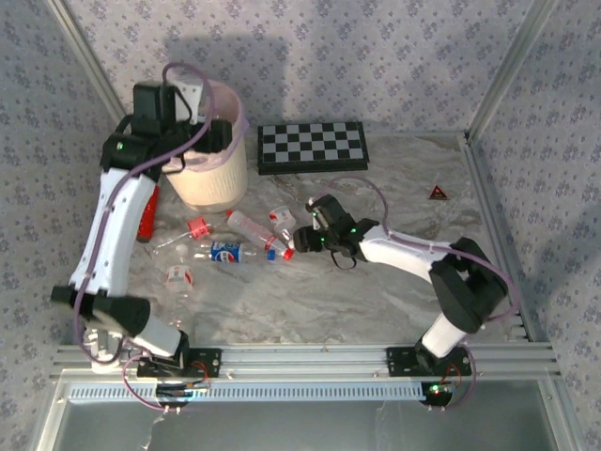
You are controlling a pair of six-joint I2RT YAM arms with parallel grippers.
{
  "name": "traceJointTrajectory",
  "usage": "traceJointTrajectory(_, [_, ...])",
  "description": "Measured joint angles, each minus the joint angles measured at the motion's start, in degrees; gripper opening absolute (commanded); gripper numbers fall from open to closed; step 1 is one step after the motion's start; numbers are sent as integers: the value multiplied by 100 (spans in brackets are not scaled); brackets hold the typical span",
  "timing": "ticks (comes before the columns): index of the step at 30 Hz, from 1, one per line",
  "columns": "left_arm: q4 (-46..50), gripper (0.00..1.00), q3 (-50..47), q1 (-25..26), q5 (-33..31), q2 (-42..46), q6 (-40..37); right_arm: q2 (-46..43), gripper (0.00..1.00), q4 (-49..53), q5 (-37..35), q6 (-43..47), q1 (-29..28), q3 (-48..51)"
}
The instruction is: Put the plastic bottles in the bin
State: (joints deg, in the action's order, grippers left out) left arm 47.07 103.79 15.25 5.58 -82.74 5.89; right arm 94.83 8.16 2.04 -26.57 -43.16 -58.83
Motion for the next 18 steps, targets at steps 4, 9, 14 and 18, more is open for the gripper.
traceJointTrajectory(4, [-531,80,-1425,503,190,1095,579,669,71,-76,35,-2,-11,-535])
traceJointTrajectory(9, [-1204,80,-3220,848,426,2094,1451,1403,68,-70,74,-28,15,-1222])
traceJointTrajectory(14, [-1416,78,-4131,883,341,2830,2107,1864,72,-35,92,-50,66,-1665])
traceJointTrajectory(18, [-1593,78,-4207,883,350,3174,2389,2124,71,-22,188,-70,103,-1908])
